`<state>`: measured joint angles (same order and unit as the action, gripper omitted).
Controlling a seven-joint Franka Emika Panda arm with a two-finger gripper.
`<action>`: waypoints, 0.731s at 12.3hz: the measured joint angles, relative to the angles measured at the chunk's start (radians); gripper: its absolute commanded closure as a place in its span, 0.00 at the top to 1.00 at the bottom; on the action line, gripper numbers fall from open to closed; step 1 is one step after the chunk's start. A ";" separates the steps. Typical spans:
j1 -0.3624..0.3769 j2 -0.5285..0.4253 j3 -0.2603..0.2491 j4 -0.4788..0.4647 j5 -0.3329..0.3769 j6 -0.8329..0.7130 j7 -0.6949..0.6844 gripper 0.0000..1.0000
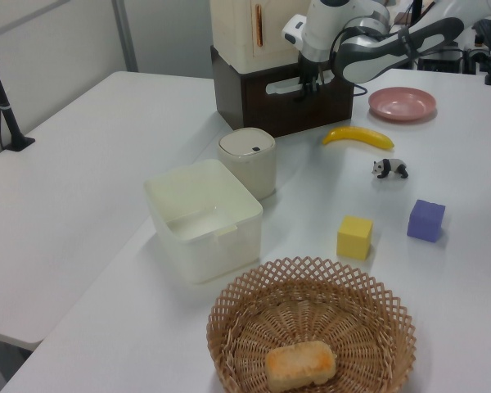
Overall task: Open the drawer
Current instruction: 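Lower the gripper and hook the drawer's white handle, then pull the drawer outward from the brown unit with the gripper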
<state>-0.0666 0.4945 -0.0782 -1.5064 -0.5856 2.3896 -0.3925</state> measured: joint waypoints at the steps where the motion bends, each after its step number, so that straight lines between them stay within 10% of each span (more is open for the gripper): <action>1: -0.008 0.005 0.000 0.000 0.000 0.000 0.000 0.25; 9: -0.001 0.008 0.002 0.002 0.003 0.025 0.004 0.17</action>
<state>-0.0677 0.5025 -0.0758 -1.5043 -0.5830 2.4146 -0.3885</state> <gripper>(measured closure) 0.806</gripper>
